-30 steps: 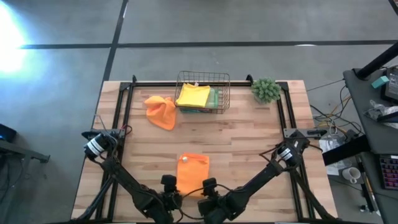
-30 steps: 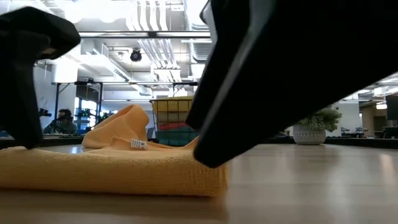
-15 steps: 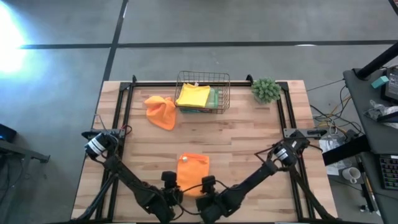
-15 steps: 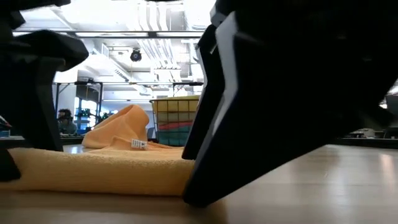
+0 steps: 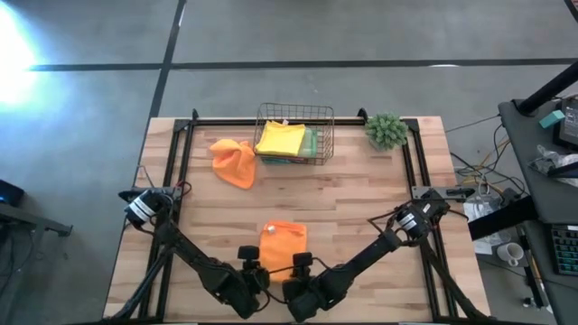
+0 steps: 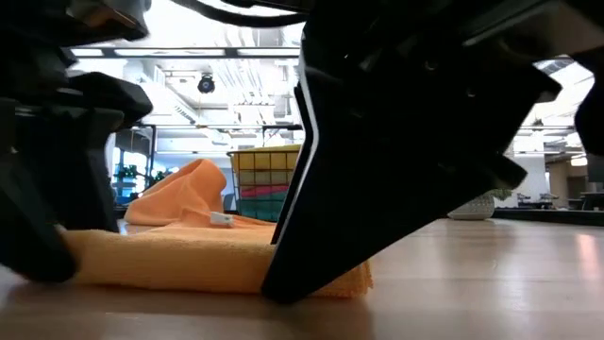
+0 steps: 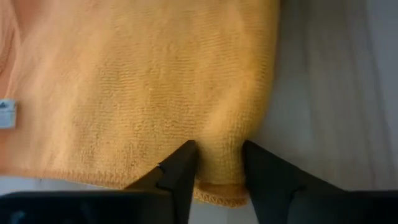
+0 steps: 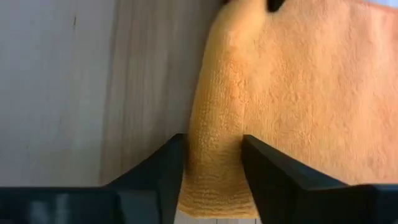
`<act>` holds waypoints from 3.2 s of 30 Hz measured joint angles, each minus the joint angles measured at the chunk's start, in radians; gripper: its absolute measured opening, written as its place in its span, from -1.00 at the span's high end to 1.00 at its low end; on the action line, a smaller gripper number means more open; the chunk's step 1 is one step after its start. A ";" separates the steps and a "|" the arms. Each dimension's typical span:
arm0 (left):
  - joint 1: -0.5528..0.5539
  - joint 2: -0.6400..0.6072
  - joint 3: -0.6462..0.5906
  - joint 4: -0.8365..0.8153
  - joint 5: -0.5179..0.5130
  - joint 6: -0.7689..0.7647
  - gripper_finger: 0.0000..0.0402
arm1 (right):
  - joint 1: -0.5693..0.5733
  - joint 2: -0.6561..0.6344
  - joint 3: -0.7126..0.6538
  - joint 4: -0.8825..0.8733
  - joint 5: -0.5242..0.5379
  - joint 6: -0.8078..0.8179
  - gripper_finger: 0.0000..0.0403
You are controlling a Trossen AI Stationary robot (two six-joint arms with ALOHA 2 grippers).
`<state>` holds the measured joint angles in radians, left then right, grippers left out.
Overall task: Fold microfiber towels
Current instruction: Put the bottom orange microfiber cloth into the wire basket
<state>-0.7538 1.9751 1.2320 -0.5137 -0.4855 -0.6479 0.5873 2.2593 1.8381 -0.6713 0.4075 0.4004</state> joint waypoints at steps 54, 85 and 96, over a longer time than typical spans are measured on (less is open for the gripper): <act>0.458 -0.573 0.088 -0.322 -0.050 0.667 0.99 | -0.299 -0.140 0.517 -0.710 0.343 -0.083 0.96; 1.043 -0.530 0.304 -0.081 -0.060 1.248 0.99 | -0.799 -0.316 0.518 -0.443 0.286 -0.695 0.96; 1.195 -0.369 0.309 0.046 -0.017 1.370 0.99 | -0.989 -0.293 0.510 -0.373 0.044 -0.815 0.96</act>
<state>0.4413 1.6056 1.5410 -0.4678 -0.5024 0.7222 -0.4015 1.9666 2.3480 -1.0445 0.4513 -0.4144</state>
